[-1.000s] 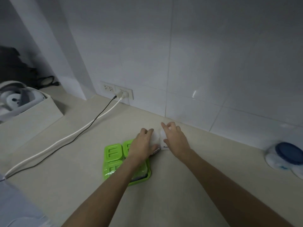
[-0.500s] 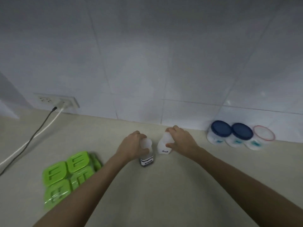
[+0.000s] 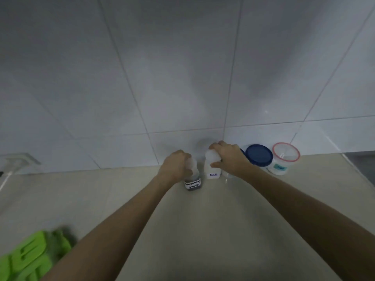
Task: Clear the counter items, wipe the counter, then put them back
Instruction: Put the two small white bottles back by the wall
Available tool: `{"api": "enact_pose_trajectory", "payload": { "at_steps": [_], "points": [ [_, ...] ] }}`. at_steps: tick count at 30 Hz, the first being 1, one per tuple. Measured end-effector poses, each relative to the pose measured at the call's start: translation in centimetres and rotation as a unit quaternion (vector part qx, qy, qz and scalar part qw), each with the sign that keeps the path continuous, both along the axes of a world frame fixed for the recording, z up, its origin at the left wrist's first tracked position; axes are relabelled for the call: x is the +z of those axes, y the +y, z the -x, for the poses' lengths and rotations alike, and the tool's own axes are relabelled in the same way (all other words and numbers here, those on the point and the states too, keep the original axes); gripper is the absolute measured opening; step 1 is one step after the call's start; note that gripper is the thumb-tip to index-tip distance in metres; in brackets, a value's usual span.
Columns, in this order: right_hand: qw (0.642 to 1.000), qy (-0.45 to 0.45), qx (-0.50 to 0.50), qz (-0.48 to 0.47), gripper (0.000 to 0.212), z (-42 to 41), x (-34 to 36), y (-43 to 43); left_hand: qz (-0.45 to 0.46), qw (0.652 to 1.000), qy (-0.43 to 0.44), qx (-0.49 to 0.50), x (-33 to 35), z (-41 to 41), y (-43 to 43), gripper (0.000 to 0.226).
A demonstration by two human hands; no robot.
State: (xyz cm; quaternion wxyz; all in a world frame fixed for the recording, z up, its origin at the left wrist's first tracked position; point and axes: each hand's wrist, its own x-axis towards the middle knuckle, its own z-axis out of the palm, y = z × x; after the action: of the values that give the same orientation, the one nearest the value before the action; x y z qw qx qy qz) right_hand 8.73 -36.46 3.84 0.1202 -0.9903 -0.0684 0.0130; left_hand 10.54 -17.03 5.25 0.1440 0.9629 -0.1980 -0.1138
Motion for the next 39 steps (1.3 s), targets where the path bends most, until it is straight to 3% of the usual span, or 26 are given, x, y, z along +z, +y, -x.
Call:
{"api": "enact_pose_trajectory", "payload": {
  "at_steps": [9,14,18,23,26,32,37,39],
  "points": [
    [0.999,0.002,-0.032,-0.014,0.059,-2.6,-1.9,-0.5,0.005,1.0,-0.018,-0.003,-0.8,-3.9,-3.6,0.051],
    [0.993,0.01,-0.048,-0.105,0.062,-2.9,-1.9,-0.7,0.049,0.998,-0.015,0.018,-1.8,-4.6,-3.4,0.058],
    [0.992,-0.018,-0.077,-0.094,0.066,-1.2,-1.5,-0.6,0.091,0.995,-0.037,0.028,-2.2,-3.2,-2.5,0.063],
    [0.982,-0.146,-0.076,-0.092,0.041,3.1,-0.4,0.6,0.099,0.991,-0.054,0.067,-2.0,1.2,0.4,0.045],
    [0.979,-0.162,-0.045,-0.117,0.028,5.8,-0.3,2.6,0.089,0.992,-0.05,0.071,-2.3,4.8,3.5,0.035],
    [0.987,-0.031,0.037,-0.151,0.025,10.5,-1.8,11.8,0.066,0.99,-0.063,0.108,-3.2,12.1,13.2,0.028],
    [0.95,0.168,0.052,-0.259,0.04,13.2,-3.4,22.4,0.07,0.986,-0.08,0.126,-3.0,17.3,23.4,0.025],
    [0.936,0.213,0.069,-0.271,0.045,14.1,-4.2,26.6,0.048,0.975,-0.137,0.168,-3.2,19.5,27.6,0.027]
  ]
}}
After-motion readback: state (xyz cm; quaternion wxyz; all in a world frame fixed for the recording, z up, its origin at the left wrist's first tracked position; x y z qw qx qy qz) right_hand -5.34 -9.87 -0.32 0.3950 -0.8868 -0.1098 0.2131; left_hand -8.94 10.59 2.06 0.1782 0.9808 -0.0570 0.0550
